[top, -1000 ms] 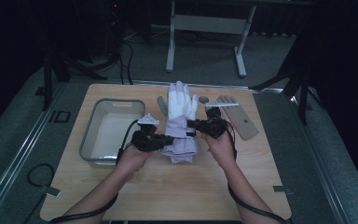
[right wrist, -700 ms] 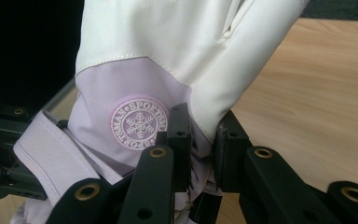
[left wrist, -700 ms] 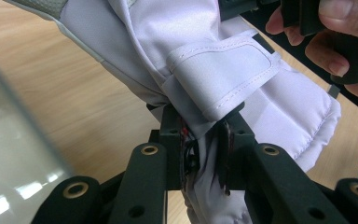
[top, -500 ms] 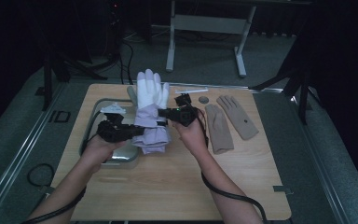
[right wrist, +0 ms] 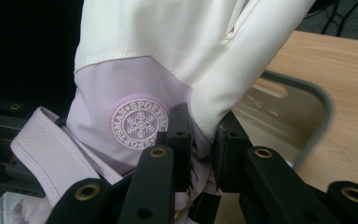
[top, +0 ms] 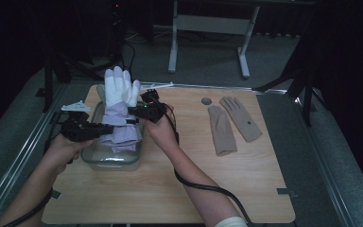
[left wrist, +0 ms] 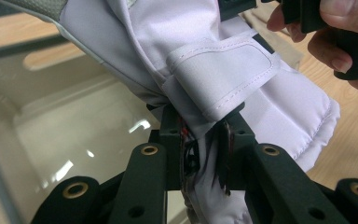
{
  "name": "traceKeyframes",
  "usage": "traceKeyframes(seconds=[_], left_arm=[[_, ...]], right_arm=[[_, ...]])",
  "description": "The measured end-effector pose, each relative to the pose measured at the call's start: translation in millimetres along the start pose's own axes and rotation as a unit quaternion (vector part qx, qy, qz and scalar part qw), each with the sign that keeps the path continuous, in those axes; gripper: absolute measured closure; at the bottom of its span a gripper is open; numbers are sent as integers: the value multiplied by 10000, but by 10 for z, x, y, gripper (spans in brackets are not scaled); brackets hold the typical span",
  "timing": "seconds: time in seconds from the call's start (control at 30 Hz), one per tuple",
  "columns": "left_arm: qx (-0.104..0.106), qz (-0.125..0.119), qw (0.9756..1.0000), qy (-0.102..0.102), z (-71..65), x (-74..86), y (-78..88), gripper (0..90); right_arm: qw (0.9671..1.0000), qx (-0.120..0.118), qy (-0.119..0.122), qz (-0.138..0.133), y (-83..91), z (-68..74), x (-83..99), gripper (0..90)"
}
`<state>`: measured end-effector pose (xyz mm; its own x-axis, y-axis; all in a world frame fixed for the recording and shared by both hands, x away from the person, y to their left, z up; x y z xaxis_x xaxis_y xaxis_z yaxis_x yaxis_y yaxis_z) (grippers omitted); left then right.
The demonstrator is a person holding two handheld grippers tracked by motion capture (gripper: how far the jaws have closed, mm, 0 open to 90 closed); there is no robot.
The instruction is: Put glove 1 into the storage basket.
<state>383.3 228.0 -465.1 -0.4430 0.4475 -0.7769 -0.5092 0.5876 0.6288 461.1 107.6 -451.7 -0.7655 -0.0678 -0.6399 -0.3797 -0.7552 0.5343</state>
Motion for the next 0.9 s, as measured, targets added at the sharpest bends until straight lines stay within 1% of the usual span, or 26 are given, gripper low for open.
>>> traceKeyframes(seconds=[0.03,0.1,0.2,0.23,0.27,0.3,0.33,0.37,0.4,0.5,0.57,0.63,0.67,0.7,0.73,0.77,0.8,0.83,0.87,0.9], left_arm=[[6,22,10000,19,21,35,-4,752],[54,114,9998,133,73,152,-43,750],[103,319,9992,230,116,310,-131,748],[114,389,9988,281,127,367,-168,747],[174,477,9981,346,130,437,-213,746],[197,526,9978,365,130,475,-238,745],[256,607,9970,413,124,533,-277,745],[278,656,9965,427,120,563,-297,742],[301,727,9959,447,106,599,-329,740],[330,915,9945,394,77,654,-389,722],[302,1020,9938,334,60,674,-420,695],[248,1216,9918,297,46,711,-451,648],[211,1251,9915,271,43,720,-459,613],[147,1274,9914,272,44,727,-467,591],[86,1267,9915,268,42,728,-469,552],[101,1267,9916,237,25,727,-468,527],[57,1275,9916,199,11,729,-471,487],[18,1303,9913,184,9,736,-474,464],[-32,1333,9910,127,6,745,-476,464],[-60,1323,9911,118,4,746,-477,462]], right_arm=[[10000,14,-3,26,-66,10,19,790],[9999,43,-7,125,-172,0,72,790],[9995,163,-49,276,-343,-69,193,790],[9993,201,-64,318,-384,-91,231,790],[9990,234,-90,372,-435,-127,284,790],[9985,258,-133,462,-489,-172,353,790],[9981,279,-179,520,-518,-199,395,789],[9974,294,-226,618,-553,-243,459,790],[9970,302,-257,660,-571,-264,492,790],[9955,419,-287,802,-619,-327,588,790],[9947,489,-283,865,-640,-356,622,790],[9940,541,-286,910,-652,-371,640,790],[9935,571,-268,948,-660,-380,655,790],[9929,598,-281,993,-666,-389,668,790],[9921,624,-323,1037,-676,-403,682,789],[9916,613,-340,1090,-689,-414,699,788],[9905,623,-347,1172,-706,-425,722,788],[9904,653,-279,1189,-710,-424,731,785],[9901,667,-251,1210,-716,-421,732,779],[9894,688,-218,1263,-720,-420,731,770]])
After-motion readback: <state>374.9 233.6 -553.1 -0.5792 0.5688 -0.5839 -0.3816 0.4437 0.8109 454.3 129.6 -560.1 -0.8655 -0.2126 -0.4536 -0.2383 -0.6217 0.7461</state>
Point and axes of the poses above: each handheld gripper's, and its own axes: y roughly backward along the jaws, x roughly out of its underside, z roughly to its left, the point moved 9 cm from there along -y, roughly forward along the jaws, and after that the axes turned 15 degrees about -y, right-handed, at the moved point
